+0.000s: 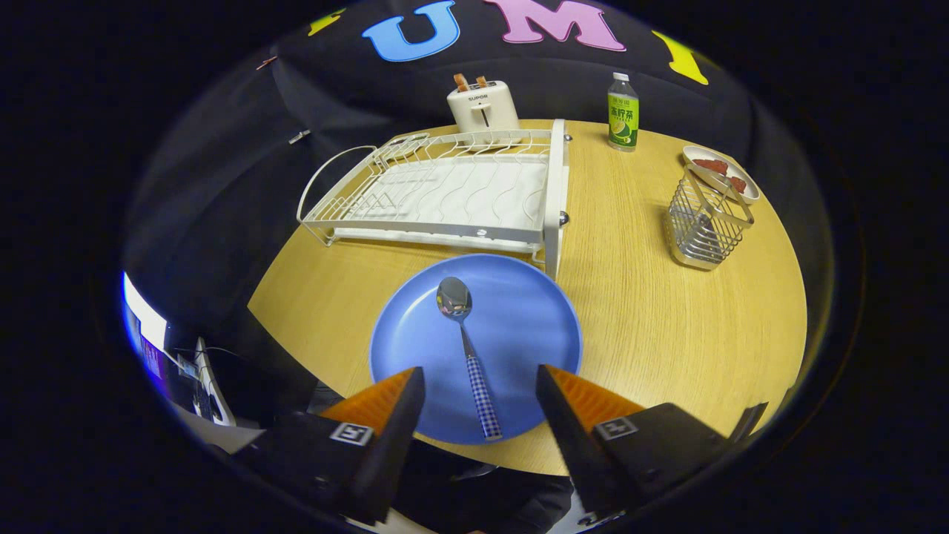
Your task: Take the plate from the dish rack, then take the spoon from the basket and place it into the plate.
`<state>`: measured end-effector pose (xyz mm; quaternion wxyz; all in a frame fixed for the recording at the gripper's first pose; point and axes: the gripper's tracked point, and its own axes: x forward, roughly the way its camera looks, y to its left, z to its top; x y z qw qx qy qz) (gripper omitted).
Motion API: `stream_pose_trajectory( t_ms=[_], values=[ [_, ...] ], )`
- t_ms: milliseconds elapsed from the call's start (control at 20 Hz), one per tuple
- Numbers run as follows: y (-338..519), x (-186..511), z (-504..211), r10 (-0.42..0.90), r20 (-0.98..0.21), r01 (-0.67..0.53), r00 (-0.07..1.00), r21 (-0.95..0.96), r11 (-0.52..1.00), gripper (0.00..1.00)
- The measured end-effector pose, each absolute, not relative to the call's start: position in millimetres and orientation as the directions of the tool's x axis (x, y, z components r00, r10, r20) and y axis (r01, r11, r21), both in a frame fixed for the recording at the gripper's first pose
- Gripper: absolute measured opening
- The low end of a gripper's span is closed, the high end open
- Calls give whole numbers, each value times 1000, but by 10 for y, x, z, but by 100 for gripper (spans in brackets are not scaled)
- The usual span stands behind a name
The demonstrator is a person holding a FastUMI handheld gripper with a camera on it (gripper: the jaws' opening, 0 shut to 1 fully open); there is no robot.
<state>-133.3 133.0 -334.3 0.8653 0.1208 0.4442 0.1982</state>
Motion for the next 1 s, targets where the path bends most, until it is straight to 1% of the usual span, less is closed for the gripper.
stream_pose_trajectory(
  t_ms=[50, 350, 500, 650, 750, 1000],
  values=[
    [1328, -1328, -3367, 444, -724, -233, 527, 380, 895, 99],
    [1295, -1294, -3308, 431, -724, -235, 538, 362, 902, 99],
    [1229, -1154, -3091, 421, -697, -236, 581, 351, 906, 99],
    [1061, -912, -2760, 388, -657, -246, 646, 301, 921, 99],
    [893, -727, -2445, 351, -612, -251, 709, 246, 936, 99],
    [391, -330, -1484, 257, -445, -212, 858, 150, 966, 99]
  ],
)
